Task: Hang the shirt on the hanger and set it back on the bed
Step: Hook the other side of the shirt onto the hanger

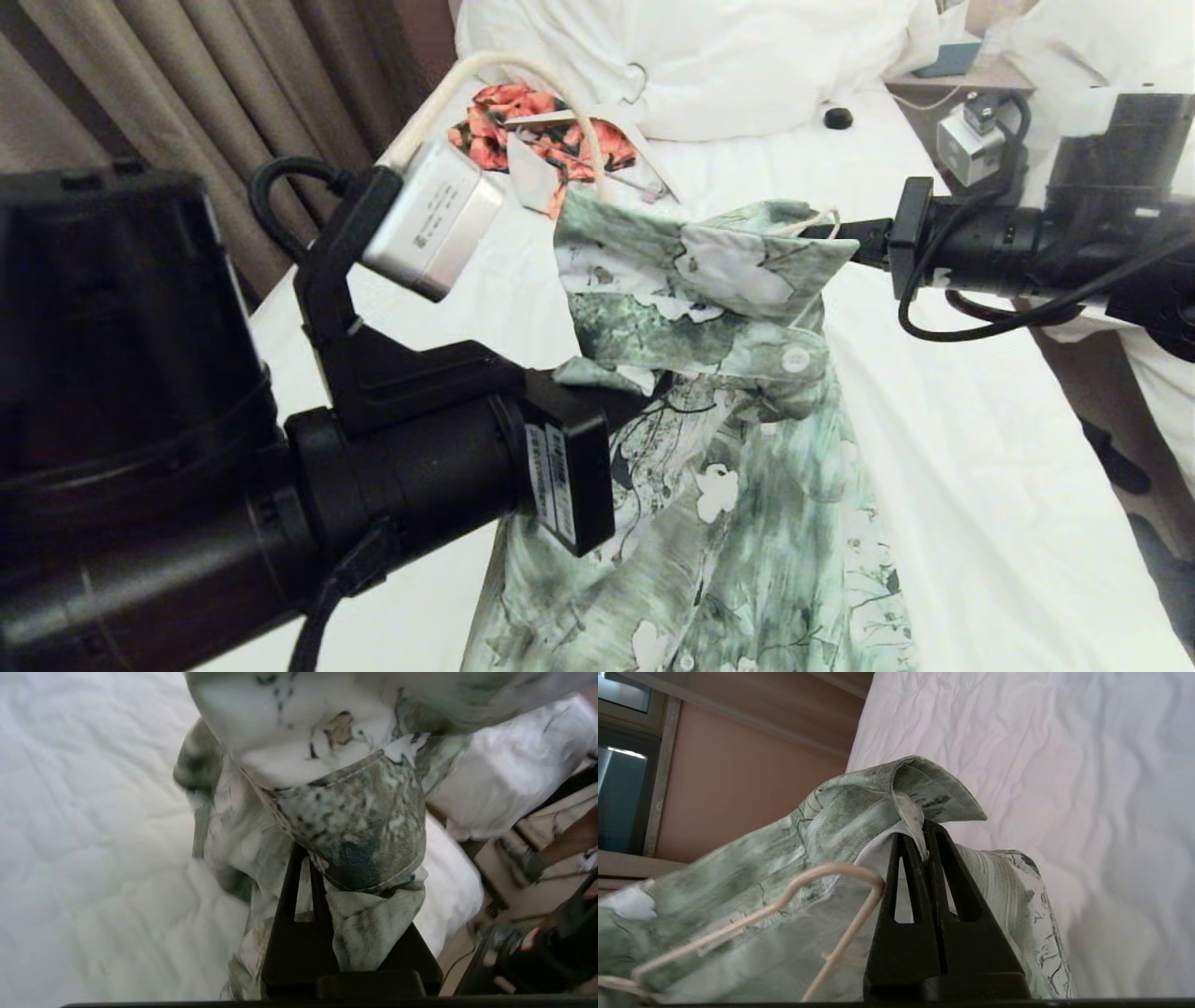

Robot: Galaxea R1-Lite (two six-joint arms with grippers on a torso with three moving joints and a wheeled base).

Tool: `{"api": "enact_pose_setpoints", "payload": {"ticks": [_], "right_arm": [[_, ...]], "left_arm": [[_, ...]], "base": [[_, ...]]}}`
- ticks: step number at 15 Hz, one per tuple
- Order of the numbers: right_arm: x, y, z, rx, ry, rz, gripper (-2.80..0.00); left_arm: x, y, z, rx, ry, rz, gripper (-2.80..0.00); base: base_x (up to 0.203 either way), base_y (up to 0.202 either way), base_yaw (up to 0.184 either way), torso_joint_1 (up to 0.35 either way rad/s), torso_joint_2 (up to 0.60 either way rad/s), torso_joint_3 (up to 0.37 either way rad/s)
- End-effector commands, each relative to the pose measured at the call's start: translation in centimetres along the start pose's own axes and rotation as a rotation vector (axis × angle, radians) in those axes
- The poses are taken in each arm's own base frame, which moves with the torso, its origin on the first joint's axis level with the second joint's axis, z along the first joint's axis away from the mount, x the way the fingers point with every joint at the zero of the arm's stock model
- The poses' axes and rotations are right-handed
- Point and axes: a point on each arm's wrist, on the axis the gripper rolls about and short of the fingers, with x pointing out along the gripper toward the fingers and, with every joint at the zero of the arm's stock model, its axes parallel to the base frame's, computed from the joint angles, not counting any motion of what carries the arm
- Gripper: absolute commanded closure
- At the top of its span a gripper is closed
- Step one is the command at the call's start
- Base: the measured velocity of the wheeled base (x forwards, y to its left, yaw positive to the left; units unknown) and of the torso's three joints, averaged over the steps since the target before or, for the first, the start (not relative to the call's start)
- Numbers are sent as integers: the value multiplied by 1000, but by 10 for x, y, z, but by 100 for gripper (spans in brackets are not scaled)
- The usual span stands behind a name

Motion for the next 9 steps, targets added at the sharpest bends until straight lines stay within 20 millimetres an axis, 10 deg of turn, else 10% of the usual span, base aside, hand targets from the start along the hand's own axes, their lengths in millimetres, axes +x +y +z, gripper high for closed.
{"api": "enact_pose_setpoints", "payload": {"ticks": [1, 9], "right_arm": [[1, 0, -1, 3, 5, 6, 0], [6, -5, -7, 24, 30, -5, 0]], "left_arm": [[1, 4, -11, 4, 33, 20, 0], [-12, 24, -15, 28, 35, 94, 0]], "base": [[0, 0, 0, 0, 0, 0], [0, 0, 0, 0, 0, 0]]}}
